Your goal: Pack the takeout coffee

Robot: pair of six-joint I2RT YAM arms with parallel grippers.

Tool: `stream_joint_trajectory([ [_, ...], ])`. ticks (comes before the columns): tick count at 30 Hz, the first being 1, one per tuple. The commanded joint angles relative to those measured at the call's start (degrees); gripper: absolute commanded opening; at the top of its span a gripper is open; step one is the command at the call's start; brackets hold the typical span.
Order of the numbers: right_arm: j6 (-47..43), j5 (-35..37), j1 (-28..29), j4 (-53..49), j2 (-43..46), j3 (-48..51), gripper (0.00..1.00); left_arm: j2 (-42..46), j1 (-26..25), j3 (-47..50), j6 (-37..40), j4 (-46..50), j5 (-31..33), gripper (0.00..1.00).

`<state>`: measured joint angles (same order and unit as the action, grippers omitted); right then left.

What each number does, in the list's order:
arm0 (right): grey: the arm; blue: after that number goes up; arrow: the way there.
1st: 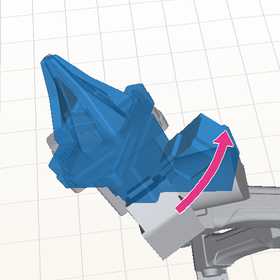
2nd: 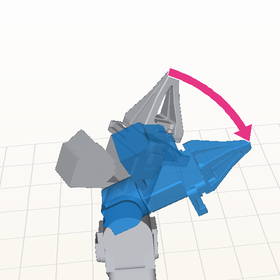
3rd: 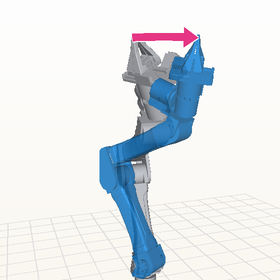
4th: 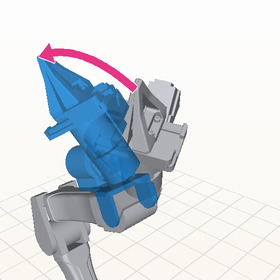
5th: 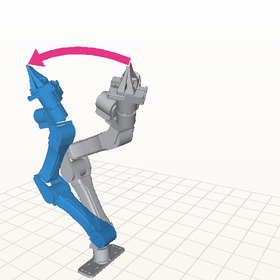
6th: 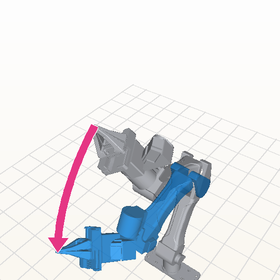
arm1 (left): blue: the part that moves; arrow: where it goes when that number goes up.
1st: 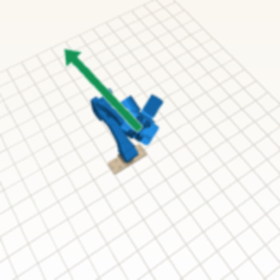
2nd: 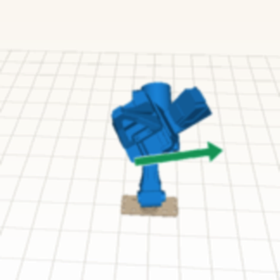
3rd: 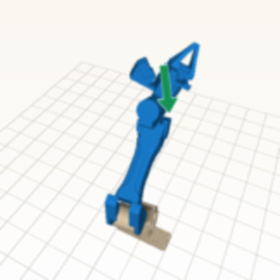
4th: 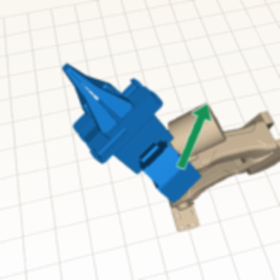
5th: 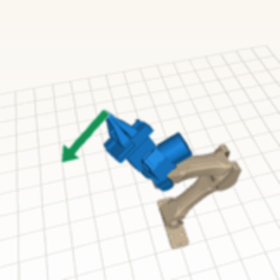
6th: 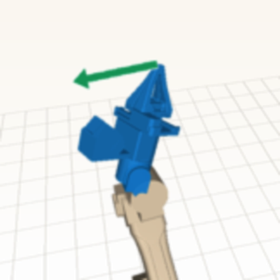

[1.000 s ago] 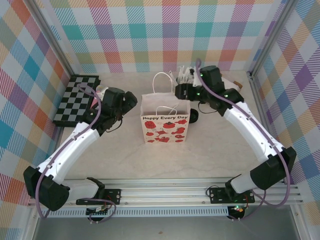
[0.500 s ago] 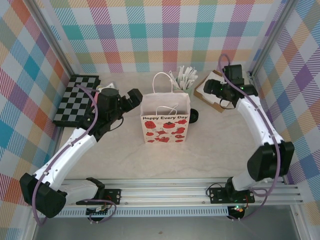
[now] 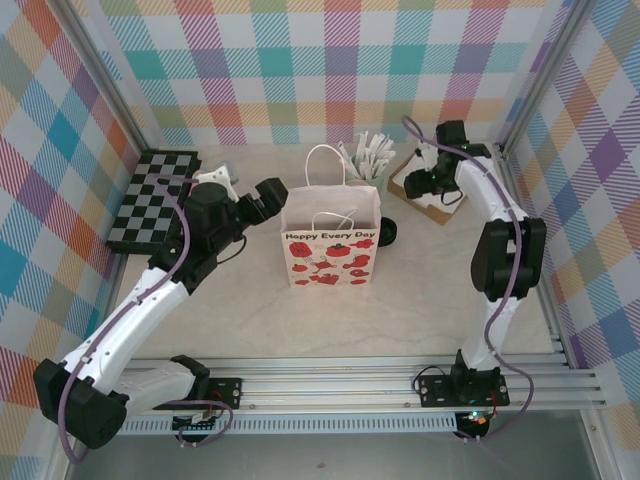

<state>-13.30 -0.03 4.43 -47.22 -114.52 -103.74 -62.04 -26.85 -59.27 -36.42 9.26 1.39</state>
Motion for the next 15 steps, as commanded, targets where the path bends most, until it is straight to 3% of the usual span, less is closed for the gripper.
stream_joint_trajectory([
  [1,-10.23,0.39,-0.95,-1.98,-1.88,-2.47,0.72,2.89,0.85,1.18,1.35,-2.26,0.68,1.0],
  [5,-20.79,0.03,-1.09,3.47,-3.34,0.19,0.72,4.37,0.86,2.2,0.84,-3.03,2.39,1.0],
  [9,-24.48,-2.68,-1.09,0.66,-7.06,-4.31,0.72,5.51,0.84,2.57,0.79,-2.42,3.57,1.0],
  [15,-31.52,-4.71,-0.98,10.55,-8.75,-1.03,0.69,6.44,0.84,2.83,0.22,-1.19,3.99,1.0],
])
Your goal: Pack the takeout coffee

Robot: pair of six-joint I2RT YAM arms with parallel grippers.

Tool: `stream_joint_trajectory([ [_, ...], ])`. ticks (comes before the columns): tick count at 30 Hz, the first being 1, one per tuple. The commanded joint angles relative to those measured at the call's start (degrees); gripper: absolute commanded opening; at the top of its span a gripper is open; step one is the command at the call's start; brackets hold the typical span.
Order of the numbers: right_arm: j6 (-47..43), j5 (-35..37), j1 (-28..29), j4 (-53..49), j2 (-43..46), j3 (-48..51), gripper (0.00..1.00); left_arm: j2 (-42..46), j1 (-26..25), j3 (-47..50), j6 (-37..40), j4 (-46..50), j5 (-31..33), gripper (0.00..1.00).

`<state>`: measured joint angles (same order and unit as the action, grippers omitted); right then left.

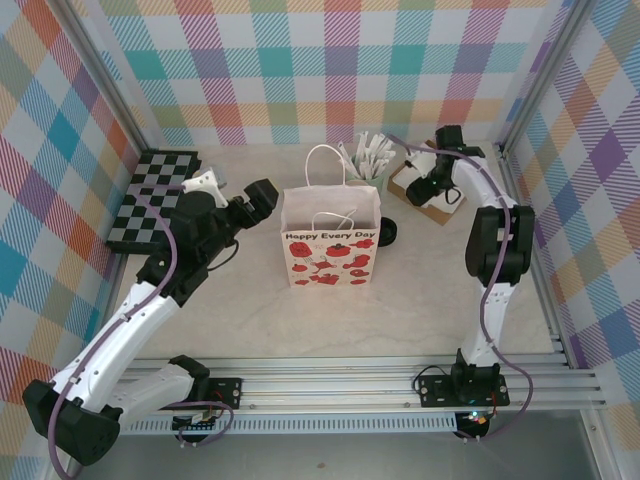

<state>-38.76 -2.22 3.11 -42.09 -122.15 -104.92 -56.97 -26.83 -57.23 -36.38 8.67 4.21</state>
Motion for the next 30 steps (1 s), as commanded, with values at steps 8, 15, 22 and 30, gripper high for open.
stream_joint_trajectory([
  [8,-9.22,-5.13,0.31,4.62,-6.72,-4.71,0.69,2.87,0.81,1.77,-0.58,-0.05,3.44,1.0],
  [15,-9.97,-5.05,0.31,5.91,-8.87,-5.3,0.69,2.92,0.81,1.68,-0.94,0.54,4.03,1.0],
  [22,-8.07,-4.71,0.29,7.04,-9.86,-6.73,0.56,2.81,0.81,1.59,-1.2,0.78,4.42,1.0],
  [30,-7.98,-2.51,0.32,6.97,-10.15,-8.34,0.37,2.97,0.82,1.95,-1.37,1.05,4.82,1.0],
])
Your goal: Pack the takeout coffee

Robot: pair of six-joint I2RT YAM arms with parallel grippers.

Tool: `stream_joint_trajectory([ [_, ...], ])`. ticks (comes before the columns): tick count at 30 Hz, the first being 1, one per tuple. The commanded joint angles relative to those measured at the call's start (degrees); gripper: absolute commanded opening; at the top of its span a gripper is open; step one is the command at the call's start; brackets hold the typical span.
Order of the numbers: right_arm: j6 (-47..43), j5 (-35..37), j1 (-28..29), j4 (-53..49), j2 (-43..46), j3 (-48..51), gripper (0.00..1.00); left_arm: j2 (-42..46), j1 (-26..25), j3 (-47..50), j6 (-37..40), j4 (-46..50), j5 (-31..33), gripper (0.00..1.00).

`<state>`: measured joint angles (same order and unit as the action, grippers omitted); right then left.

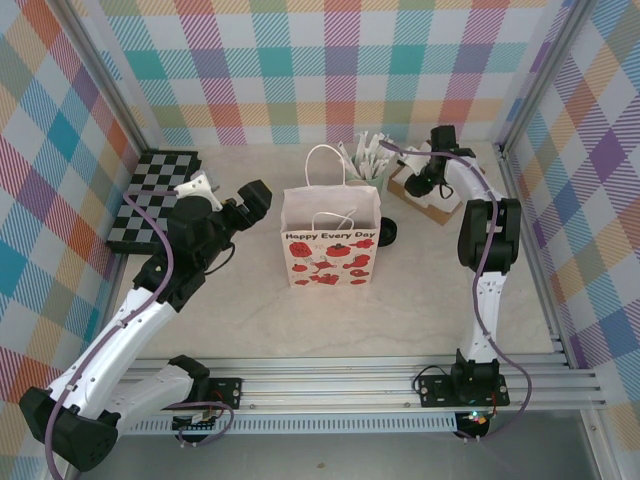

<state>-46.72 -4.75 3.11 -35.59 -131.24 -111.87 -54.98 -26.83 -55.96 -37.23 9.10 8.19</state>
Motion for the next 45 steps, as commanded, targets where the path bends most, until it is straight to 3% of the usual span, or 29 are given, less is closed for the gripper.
stream_joint_trajectory([
  [1,0.03,0.18,0.31,0.48,-1.12,-1.27,0.36,1.02,0.82,0.74,-0.64,0.66,0.79,1.0],
  [5,-0.41,-0.54,0.31,-0.77,-1.12,-1.0,0.33,1.4,0.82,0.85,-0.43,1.51,1.46,1.0],
  [13,1.24,-0.55,0.31,-2.95,0.18,-2.91,0.0,1.38,0.81,1.21,-0.6,1.16,2.19,1.0],
  [20,9.09,-0.61,-0.8,-3.54,3.96,-8.36,0.0,-1.81,0.82,-0.35,0.87,0.22,-1.4,1.0],
  [29,20.19,1.16,-1.3,-4.83,11.83,-9.28,0.0,-1.5,0.93,-0.65,2.58,2.3,3.63,1.0],
  [36,32.8,3.34,-1.29,-3.13,19.39,-6.99,0.0,-1.0,1.0,-0.79,3.98,2.32,3.86,1.0],
  [45,44.29,0.64,-1.23,4.78,30.4,2.59,0.0,-0.66,1.13,-0.19,5.8,0.68,3.42,1.0],
])
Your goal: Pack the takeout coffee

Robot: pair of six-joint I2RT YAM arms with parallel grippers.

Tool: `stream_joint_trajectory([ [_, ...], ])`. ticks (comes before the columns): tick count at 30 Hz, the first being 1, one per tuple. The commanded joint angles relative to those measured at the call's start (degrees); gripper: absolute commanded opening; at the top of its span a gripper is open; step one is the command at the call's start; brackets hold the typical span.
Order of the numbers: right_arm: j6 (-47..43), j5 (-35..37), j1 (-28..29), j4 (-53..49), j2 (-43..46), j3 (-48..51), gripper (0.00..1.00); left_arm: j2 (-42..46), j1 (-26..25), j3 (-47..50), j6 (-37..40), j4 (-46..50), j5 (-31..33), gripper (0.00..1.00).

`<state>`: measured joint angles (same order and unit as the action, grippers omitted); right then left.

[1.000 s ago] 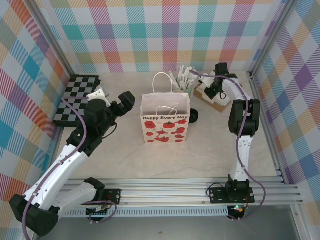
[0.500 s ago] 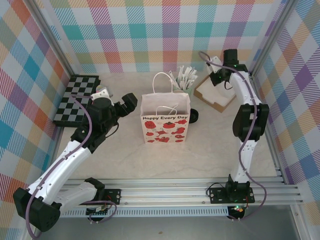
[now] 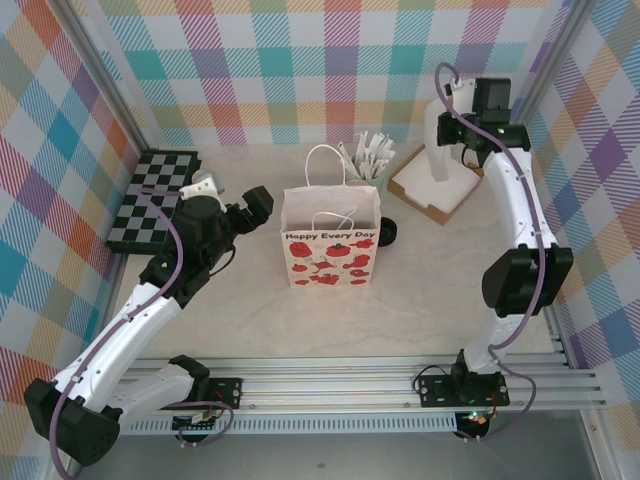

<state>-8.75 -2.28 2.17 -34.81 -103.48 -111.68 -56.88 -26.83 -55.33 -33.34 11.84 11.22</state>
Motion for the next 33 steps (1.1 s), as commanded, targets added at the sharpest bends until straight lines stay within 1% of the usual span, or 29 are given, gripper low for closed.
stream_joint_trajectory([
  [1,6.92,-2.66,-0.33,4.42,3.45,3.09,0.0,1.32,1.09,-1.18,2.65,-1.87,0.38,1.0],
  [4,10.21,-6.62,-0.3,4.33,6.14,4.27,0.0,0.76,1.08,-4.2,7.75,1.01,-1.31,1.0],
  [8,14.8,-20.57,0.12,2.54,9.74,3.58,0.0,-1.41,1.08,-9.17,16.33,1.68,-9.69,1.0],
  [9,15.59,-22.72,0.75,1.21,10.34,2.51,0.0,-2.54,1.08,-10.95,18.45,2.23,-12.05,1.0],
  [11,15.04,-23.95,2.71,-2.46,11.0,-0.17,0.0,-4.95,1.01,-14.84,22.7,3.57,-15.25,1.0],
  [12,14.21,-23.28,3.97,-4.38,11.38,-1.48,0.0,-5.77,0.99,-16.16,25.59,5.34,-15.46,1.0],
  [13,13.99,-22.53,4.96,-5.65,11.75,-2.61,0.0,-6.03,1.06,-16.28,28.04,4.66,-14.81,1.0],
  [14,14.02,-22.15,5.95,-6.58,12.28,-3.45,0.0,-6.17,0.99,-16.28,30.78,1.79,-14.15,1.0],
  [15,14.84,-22.15,6.72,-6.98,12.93,-4.04,0.0,-6.22,1.01,-16.52,33.63,0.21,-15.01,1.0],
  [16,15.91,-22.2,7.2,-7.17,13.41,-4.6,0.0,-6.45,1.01,-16.96,36.19,-0.76,-17.38,1.0],
  [18,18.89,-23.57,7.96,-7.92,14.33,-6.47,0.0,-8.08,1.0,-19.46,43.48,0.23,-27.69,1.0],
  [21,21.81,-27.13,9.31,-8.91,14.8,-9.4,0.0,-12.79,0.93,-25.51,50.89,5.38,-42.06,1.0],
  [22,22.58,-28.14,9.7,-9.11,14.72,-10.13,0.0,-13.75,0.73,-26.14,53.01,4.7,-45.82,1.0],
  [23,23.46,-28.83,10.09,-9.42,14.63,-10.92,0.0,-14.75,0.26,-26.07,55.32,1.91,-48.53,1.0],
  [25,24.64,-29.42,10.79,-10.25,14.22,-12.41,0.0,-16.36,-0.65,-25.95,58.06,-2.01,-49.24,1.0],
  [27,25.72,-30.56,11.42,-11.2,13.46,-14.16,0.0,-19.21,-0.96,-29.1,60.54,-1.33,-48.64,1.0],
  [30,26.76,-35.38,12.8,-11.94,12.2,-16.29,0.0,-22.73,-1.09,-33.17,61.14,-1.7,-47.77,1.0],
  [32,26.3,-37.8,14.17,-13.23,11.24,-18.12,0.0,-24.08,-1.11,-33.23,61.0,-6.0,-47.69,1.0],
  [33,25.55,-37.91,15.1,-14.18,10.8,-19.12,0.0,-24.54,-1.08,-32.96,61.45,-8.59,-47.76,1.0],
])
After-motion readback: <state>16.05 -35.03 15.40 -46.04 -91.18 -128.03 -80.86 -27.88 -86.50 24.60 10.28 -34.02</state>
